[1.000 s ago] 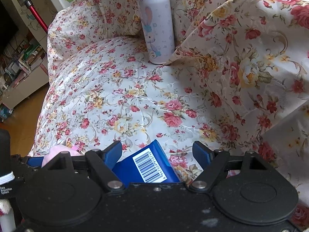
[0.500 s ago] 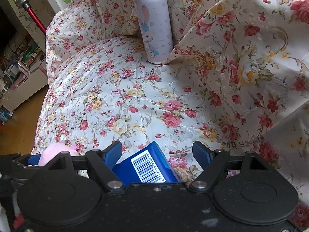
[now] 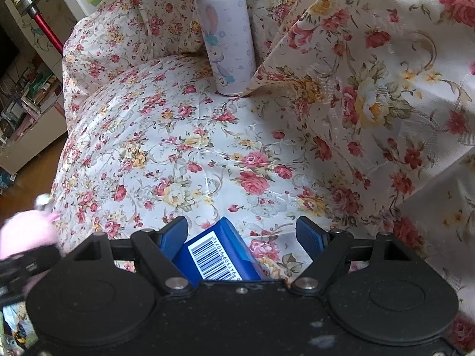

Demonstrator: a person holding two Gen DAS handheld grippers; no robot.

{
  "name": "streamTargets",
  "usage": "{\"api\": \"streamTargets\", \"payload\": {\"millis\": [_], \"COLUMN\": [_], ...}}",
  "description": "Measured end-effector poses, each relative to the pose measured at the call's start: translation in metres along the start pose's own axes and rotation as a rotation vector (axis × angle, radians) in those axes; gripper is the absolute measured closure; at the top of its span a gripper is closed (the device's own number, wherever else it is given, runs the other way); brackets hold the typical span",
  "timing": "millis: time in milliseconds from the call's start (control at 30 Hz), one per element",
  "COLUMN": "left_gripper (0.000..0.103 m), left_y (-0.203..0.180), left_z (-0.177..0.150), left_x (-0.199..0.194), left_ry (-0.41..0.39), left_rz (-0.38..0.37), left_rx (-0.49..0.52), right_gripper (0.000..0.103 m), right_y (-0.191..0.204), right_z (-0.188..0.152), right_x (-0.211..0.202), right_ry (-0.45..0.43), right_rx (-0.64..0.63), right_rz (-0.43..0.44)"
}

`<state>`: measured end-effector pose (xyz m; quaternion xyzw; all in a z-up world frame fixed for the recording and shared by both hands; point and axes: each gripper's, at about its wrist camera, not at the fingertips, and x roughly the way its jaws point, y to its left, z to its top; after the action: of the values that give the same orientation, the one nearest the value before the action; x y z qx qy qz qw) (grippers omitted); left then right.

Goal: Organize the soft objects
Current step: 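Lift the pink pouch with the left gripper while the right gripper grasps the dried-fruit sachet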

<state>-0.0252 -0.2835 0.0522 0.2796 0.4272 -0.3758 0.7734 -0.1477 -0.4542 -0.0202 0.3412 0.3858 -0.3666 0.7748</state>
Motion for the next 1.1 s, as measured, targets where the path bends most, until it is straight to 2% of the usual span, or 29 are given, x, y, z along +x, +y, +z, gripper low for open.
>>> {"api": "streamTargets", "payload": {"millis": [333, 600, 800, 967, 1033, 1100], "left_gripper": [0.037, 0.037, 0.036, 0.036, 0.036, 0.036], "left_y": [0.021, 0.033, 0.039, 0.041, 0.041, 0.042], "left_z": [-0.062, -0.116, -0.146, -0.161, -0.166, -0.169], "left_x": [-0.043, -0.039, -0.032, -0.021, -0.017, -0.014], "left_ry": [0.046, 0.118, 0.16, 0.189, 0.195, 0.196], "left_rz": [-0.021, -0.038, -0.054, -0.067, -0.065, -0.061], "left_rx": [-0.019, -0.081, -0.128, -0.158, -0.16, -0.159], "right_gripper": [0.023, 0.023, 0.023, 0.023, 0.023, 0.023], "right_y": [0.01, 0.017, 0.033, 0.047, 0.051, 0.055], "right_z": [-0.004, -0.011, -0.023, -0.042, -0.053, -0.066], "right_x": [-0.009, -0.028, -0.059, -0.101, -0.115, -0.12], "right_ry": [-0.042, -0.103, -0.208, -0.283, -0.269, -0.215], "right_rx": [-0.067, -0.129, -0.223, -0.285, -0.285, -0.278], "right_rz": [-0.031, -0.042, -0.014, 0.068, 0.097, 0.124]}}
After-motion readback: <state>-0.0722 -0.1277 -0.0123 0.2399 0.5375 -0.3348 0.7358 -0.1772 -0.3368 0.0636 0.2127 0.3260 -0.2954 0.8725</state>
